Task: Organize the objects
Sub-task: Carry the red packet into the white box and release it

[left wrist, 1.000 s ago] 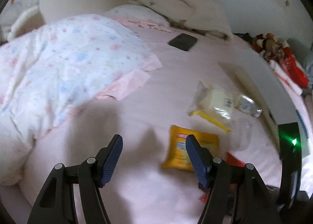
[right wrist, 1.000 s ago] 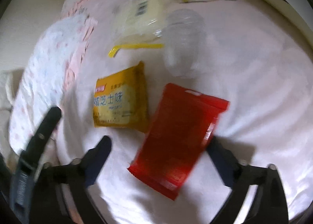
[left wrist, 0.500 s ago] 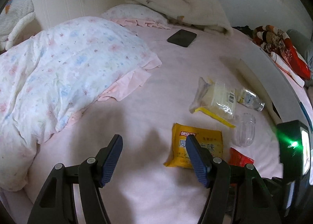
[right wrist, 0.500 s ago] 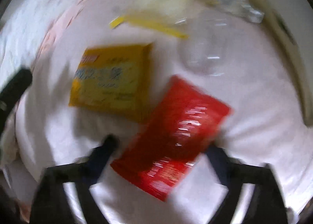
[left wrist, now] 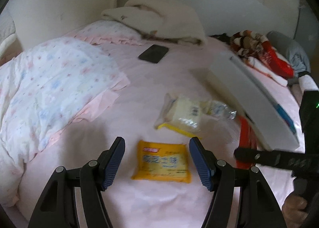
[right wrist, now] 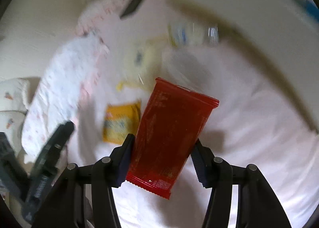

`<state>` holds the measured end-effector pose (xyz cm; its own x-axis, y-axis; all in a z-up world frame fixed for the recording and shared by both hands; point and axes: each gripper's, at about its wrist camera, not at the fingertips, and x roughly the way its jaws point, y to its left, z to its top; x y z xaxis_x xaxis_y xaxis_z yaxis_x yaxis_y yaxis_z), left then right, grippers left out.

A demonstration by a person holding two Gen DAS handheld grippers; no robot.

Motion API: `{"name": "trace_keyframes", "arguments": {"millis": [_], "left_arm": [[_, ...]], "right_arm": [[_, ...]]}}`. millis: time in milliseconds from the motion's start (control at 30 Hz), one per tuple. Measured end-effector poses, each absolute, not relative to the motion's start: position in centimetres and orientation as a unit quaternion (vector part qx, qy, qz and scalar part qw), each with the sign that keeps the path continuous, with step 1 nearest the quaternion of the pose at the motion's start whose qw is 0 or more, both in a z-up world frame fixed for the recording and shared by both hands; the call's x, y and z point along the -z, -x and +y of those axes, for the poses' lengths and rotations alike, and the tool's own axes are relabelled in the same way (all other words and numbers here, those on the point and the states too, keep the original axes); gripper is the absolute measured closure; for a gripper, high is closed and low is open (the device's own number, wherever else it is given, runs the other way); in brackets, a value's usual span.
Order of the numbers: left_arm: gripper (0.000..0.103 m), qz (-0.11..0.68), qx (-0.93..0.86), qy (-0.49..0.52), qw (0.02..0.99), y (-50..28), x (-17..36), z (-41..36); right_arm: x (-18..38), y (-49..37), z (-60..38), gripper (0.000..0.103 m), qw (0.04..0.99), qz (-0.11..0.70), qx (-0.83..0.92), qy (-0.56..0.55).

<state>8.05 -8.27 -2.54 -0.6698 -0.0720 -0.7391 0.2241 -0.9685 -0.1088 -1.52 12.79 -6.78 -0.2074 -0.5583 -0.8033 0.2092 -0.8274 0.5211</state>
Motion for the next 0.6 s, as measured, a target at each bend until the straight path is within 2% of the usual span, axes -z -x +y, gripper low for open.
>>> {"name": "trace_keyframes", "arguments": {"millis": [133,267,367,600], "left_arm": [[0.038,0.085,0.916,-0.388,0.055,-8.3,2.0,-6.4],[0.038,0.062,0.923,-0.379,0.023,-8.1,2.2,-3.8],[0.038,0.048,0.922,-0.383,0.018,-7.5,2.6,-2.2],[0.038,0.055,0.935,-0.349,-0.016,-5.9,0.5,1.8]], "right_arm": [[3.4,1.1,13.1,0.048,0.282,-0.147,0.791,-0.523],[0.1,1.0,16.1,0.048,0.253,-0.128,0.833,-0.475],[-0.9,2.6,19.2,0.048,0.188,-0.127,0.867,-0.443],[-1.5,2.4,27.9,0.048,-0.01,-0.203,0.905,-0.373]]}}
